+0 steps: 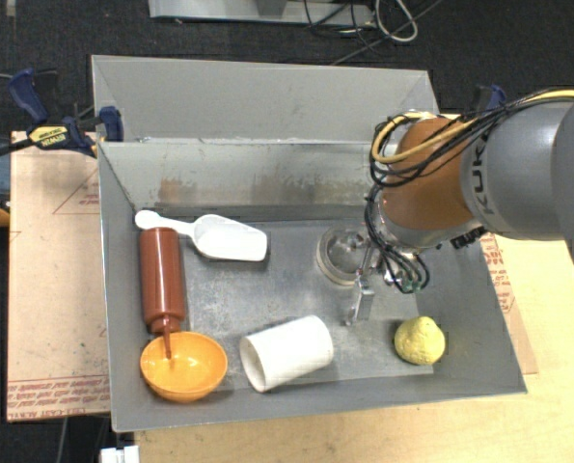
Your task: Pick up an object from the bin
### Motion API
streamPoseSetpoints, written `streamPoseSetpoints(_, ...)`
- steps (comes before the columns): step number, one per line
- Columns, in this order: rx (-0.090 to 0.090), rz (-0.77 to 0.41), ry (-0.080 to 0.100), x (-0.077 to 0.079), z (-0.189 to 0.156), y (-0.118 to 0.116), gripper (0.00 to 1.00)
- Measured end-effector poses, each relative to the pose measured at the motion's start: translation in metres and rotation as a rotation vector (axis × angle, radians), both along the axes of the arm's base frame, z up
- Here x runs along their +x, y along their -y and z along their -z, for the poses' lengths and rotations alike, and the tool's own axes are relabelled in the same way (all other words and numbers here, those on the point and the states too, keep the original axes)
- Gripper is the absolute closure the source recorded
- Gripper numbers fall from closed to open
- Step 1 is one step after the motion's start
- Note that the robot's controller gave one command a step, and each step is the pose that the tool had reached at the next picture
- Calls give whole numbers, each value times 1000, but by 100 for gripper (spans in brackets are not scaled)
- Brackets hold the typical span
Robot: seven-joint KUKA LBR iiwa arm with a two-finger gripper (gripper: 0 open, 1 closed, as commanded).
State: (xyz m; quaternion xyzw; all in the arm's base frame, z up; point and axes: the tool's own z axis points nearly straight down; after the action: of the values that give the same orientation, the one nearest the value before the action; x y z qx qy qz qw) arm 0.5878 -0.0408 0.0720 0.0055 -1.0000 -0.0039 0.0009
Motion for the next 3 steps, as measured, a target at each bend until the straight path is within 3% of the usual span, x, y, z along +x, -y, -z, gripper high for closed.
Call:
streamPoseSetpoints(1,-12,-51,28,43,-27,34,0)
streamPoseSetpoints(2,-11,-51,26,42,-26,33,0)
streamPoseSetpoints(3,-11,-78,32,41,-4,54,0)
